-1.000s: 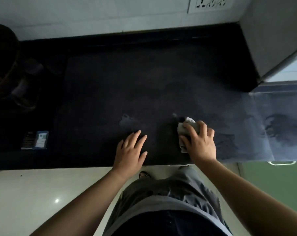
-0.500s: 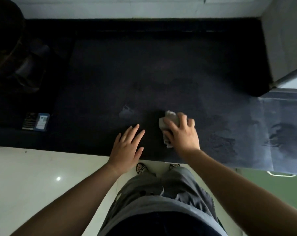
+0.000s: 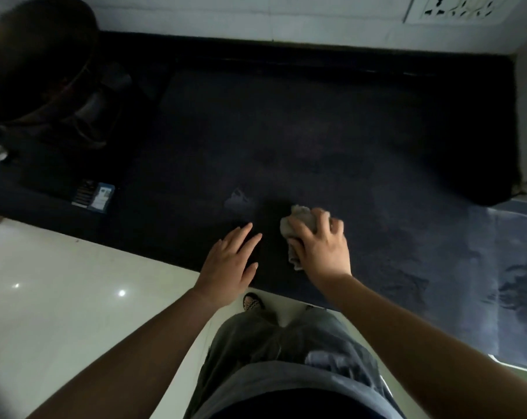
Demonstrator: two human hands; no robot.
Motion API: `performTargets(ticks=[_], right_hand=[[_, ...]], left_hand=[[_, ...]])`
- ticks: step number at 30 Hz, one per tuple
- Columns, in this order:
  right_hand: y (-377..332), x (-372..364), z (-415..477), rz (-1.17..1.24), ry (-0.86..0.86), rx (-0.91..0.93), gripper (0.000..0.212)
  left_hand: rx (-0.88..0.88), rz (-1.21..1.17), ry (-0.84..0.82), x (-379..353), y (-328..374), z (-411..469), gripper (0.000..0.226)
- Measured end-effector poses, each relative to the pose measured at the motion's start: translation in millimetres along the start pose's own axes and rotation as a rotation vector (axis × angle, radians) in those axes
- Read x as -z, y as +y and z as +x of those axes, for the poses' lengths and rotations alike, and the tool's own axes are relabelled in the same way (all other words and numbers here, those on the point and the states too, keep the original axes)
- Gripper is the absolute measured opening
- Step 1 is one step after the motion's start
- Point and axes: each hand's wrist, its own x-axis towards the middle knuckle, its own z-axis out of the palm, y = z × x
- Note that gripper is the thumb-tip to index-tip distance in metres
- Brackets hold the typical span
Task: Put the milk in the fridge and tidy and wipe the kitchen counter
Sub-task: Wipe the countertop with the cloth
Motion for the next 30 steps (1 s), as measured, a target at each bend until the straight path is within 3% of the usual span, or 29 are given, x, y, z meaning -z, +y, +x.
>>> performTargets(ticks=[6, 12, 18, 23, 30], right_hand=[[11.9, 0.5, -12.4, 0.037, 0.012, -0.021, 0.039], [-27.9, -14.1, 40.2, 0.009, 0.101, -0.349, 0.041], [-73.0, -27.7, 36.2, 0.000, 0.102, -0.234, 0.036], [-81.4, -37.6, 15.5, -0.015, 0.168, -0.293, 0.038], [-89.4, -44.5, 72.6, 0.028, 0.327, -0.661, 0.040]], left_hand=[[0.044, -0.070, 0.077, 11.8, -16.8, 2.2, 0.055], [0.009, -0.036, 0.082, 32.8, -64.4, 22.1, 0.053], [-0.076, 0.050, 0.093, 51.6, -121.6, 41.7, 0.050], [-0.104, 0.106, 0.128, 55.2, -160.2, 66.5, 0.046], [-0.229, 0.066, 0.169, 43.7, -198.1, 75.2, 0.050]])
